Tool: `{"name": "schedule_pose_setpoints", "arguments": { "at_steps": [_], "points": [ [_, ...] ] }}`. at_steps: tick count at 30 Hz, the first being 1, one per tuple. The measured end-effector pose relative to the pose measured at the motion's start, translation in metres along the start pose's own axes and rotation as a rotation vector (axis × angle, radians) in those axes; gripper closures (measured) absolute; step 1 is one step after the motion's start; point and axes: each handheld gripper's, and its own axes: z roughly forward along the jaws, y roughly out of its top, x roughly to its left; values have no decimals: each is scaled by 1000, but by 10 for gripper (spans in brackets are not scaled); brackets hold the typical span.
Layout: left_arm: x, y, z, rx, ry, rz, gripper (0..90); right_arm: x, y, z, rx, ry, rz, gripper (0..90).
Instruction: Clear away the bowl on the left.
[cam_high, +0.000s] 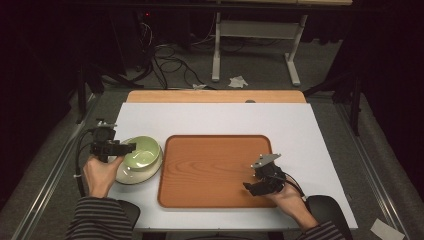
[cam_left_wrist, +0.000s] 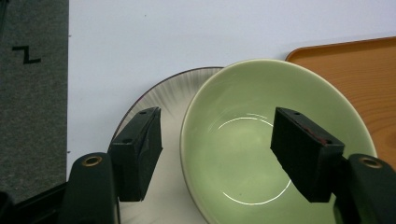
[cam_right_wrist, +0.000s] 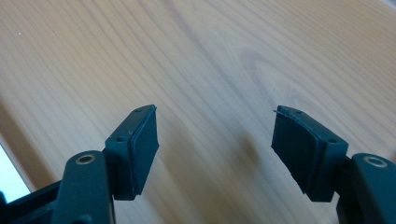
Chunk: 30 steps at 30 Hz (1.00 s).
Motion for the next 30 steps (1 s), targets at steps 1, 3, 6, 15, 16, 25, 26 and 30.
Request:
{"name": "schedule_pose_setpoints", "arguments": {
  "at_steps": [1,3,6,15,16,25,26,30],
  "points": [
    [0,0,0,0,0,0,342,0,0,0,0,0,0,330],
    [4,-1,3,16,-1,-23,342,0,0,0,0,0,1,330],
    [9,-3,7,42,-5,-35,343,0,0,0,11,-6,1,330],
    [12,-5,20,129,3,-34,384,0,0,0,10,-3,1,330],
    [11,-5,21,134,3,-31,389,0,0,1,10,-3,0,330],
    [8,-6,29,194,23,-14,423,1,0,1,15,-1,1,330],
    [8,-6,30,199,21,-13,425,1,1,1,19,1,0,330],
    [7,-6,32,204,6,-13,435,1,0,1,16,-2,-4,330]
  ]
}}
